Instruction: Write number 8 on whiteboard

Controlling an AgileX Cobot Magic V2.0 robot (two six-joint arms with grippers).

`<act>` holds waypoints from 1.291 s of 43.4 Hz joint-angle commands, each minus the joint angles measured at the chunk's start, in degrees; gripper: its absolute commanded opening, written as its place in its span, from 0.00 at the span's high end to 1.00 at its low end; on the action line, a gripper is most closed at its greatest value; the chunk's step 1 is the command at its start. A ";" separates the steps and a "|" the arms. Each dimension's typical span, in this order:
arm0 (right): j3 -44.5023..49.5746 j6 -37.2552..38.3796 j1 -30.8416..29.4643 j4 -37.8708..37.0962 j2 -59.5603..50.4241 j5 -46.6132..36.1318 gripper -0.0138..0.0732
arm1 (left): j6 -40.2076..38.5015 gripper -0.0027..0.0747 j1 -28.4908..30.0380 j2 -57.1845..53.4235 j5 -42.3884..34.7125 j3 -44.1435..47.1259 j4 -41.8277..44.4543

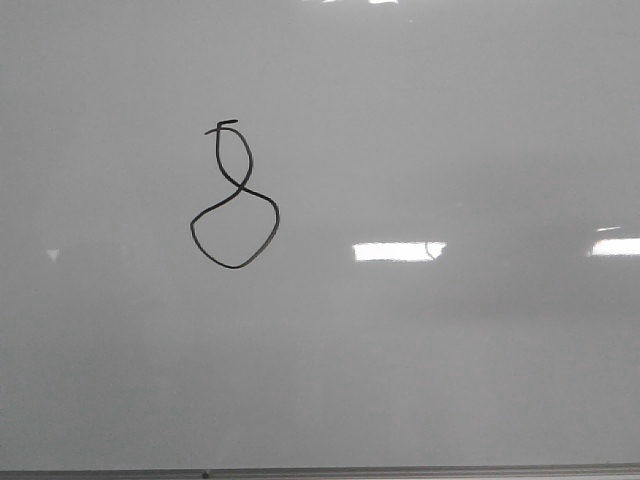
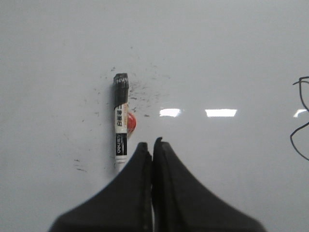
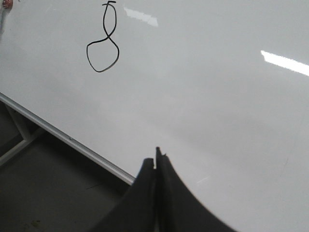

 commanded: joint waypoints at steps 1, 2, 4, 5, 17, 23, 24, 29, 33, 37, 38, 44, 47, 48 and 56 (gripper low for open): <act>-1.51 -0.06 -0.31 0.69 0.29 -3.75 0.91 | -0.61 0.99 0.34 -0.88 -9.18 1.29 -0.27; -1.51 -0.06 -0.31 0.69 0.29 -3.75 0.91 | -0.61 0.99 0.34 -0.88 -10.45 1.91 -0.27; -1.51 -0.06 -0.31 0.69 0.29 -3.75 0.91 | -0.61 0.99 0.34 -0.88 -9.06 1.49 -0.27; -1.51 -0.06 -0.31 0.69 0.29 -3.80 0.91 | -0.61 0.99 0.34 -0.88 -9.72 1.49 -0.27; -1.51 -0.06 -0.31 0.69 0.29 -3.80 0.91 | -0.61 0.99 0.34 -0.77 -10.53 1.63 -0.27; -1.51 -0.06 -0.31 0.69 0.29 -3.80 0.91 | -0.61 0.99 0.34 -0.77 -10.53 1.63 -0.27; -1.51 -0.06 -0.31 0.69 0.29 -3.80 0.91 | -0.61 0.99 0.34 -0.77 -10.53 1.63 -0.27; -1.51 -0.06 -0.31 0.69 0.29 -3.80 0.91 | -0.61 0.99 0.34 -0.77 -10.53 1.63 -0.27; -1.51 -0.06 -0.31 0.69 0.29 -3.80 0.91 | -0.61 0.99 0.34 -0.77 -10.53 1.63 -0.27; -1.51 -0.06 -0.31 0.69 0.29 -3.80 0.91 | -0.61 0.99 0.34 -0.77 -10.53 1.63 -0.27; -1.51 -0.06 -0.31 0.69 0.29 -3.80 0.91 | -0.61 0.99 0.34 -0.77 -10.53 1.63 -0.27; -1.51 -0.06 -0.31 0.69 0.29 -3.80 0.91 | -0.61 0.99 0.34 -0.77 -10.53 1.63 -0.27; -1.46 -0.06 -0.31 0.69 0.29 -3.80 0.91 | -0.61 0.99 0.34 -0.77 -10.53 1.63 -0.27; -1.32 -0.15 -0.31 0.56 0.29 -3.80 0.91 | -0.61 0.99 0.34 -0.77 -10.53 1.63 -0.27; 3.97 1.29 -3.69 -6.34 -3.00 -16.55 0.91 | -0.61 0.99 0.34 -0.77 -10.53 1.63 -0.27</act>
